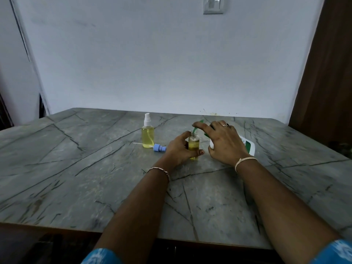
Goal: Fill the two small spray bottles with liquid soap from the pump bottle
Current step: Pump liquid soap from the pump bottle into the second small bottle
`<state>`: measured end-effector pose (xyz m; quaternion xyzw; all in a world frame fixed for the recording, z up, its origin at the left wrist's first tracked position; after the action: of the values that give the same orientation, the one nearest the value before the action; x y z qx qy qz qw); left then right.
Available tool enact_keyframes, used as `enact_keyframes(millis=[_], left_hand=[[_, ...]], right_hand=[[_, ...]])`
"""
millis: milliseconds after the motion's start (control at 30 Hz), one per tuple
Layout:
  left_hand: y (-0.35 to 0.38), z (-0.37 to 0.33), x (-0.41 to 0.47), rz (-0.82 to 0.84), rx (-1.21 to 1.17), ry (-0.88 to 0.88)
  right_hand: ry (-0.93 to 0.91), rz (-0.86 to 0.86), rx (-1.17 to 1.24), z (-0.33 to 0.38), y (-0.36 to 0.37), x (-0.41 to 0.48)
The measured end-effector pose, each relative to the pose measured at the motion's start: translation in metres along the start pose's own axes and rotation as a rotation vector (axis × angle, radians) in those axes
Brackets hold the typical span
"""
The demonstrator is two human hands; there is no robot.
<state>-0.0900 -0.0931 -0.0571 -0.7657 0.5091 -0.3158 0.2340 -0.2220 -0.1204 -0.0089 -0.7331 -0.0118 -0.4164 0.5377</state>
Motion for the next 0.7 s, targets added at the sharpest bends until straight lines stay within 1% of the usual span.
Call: enact_keyframes(millis=[333,700], left_hand=[[0.0014,-0.0008,0.0017,-0.002,0.021,0.02],[-0.0001,-0.002,-0.0017,-0.01,-0.015,0.014]], right_hand=[[0.02,-0.013,0.038,0.0036,-0.0014,0.0029],[-0.021,-0.008,-0.048,0.0017,-0.0002,-0.0005]])
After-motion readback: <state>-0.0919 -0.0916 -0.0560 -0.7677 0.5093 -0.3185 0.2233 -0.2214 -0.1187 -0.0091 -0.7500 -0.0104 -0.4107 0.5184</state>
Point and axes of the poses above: each hand's wrist, its own x-axis towards the middle knuckle, its own y-axis out of the palm, z = x × y, the point moved 7 cm from there along x, towards the middle knuckle, and after that the axes turned 5 degrees about x, right-handed, at the moved point
